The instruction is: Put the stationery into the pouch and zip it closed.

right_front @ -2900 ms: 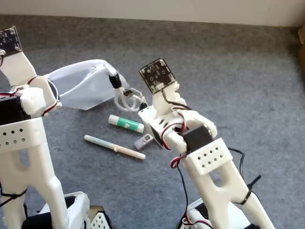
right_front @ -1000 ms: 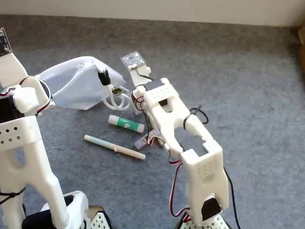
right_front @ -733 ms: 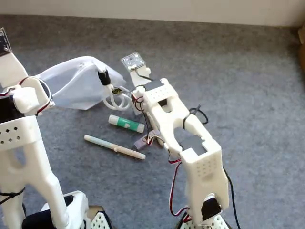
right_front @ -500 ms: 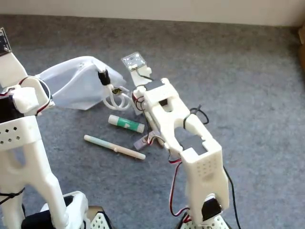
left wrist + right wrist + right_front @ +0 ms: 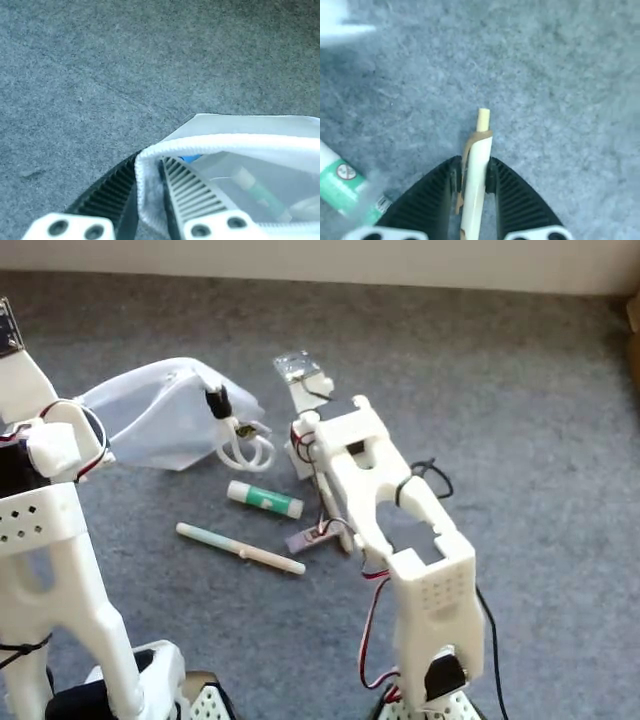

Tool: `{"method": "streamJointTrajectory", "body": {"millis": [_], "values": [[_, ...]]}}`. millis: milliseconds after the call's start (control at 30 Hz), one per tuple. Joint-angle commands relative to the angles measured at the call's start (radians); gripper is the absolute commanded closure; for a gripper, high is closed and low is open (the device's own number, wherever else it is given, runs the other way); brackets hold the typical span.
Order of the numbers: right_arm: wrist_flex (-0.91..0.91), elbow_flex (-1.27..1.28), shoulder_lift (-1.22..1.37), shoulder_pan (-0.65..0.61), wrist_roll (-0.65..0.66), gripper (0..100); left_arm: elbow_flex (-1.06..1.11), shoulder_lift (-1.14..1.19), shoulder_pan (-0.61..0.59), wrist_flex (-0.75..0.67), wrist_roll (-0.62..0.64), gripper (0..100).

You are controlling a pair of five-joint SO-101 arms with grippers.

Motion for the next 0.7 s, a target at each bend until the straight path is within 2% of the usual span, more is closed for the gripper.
{"method": "streamJointTrajectory", "body": {"millis": [0,267,667], "values": [[0.008,-0.008,-0.163,0.036,0.011,99.3,-0.012,-0.002,-0.016,-0.006,0.003,99],[0.002,0.110,-0.348,0.039,0.011,99.3,-0.012,-0.002,-0.013,-0.005,0.005,99],[0.002,0.265,-0.624,0.038,0.005,99.3,-0.008,-0.002,0.058,-0.003,0.005,99]]}}
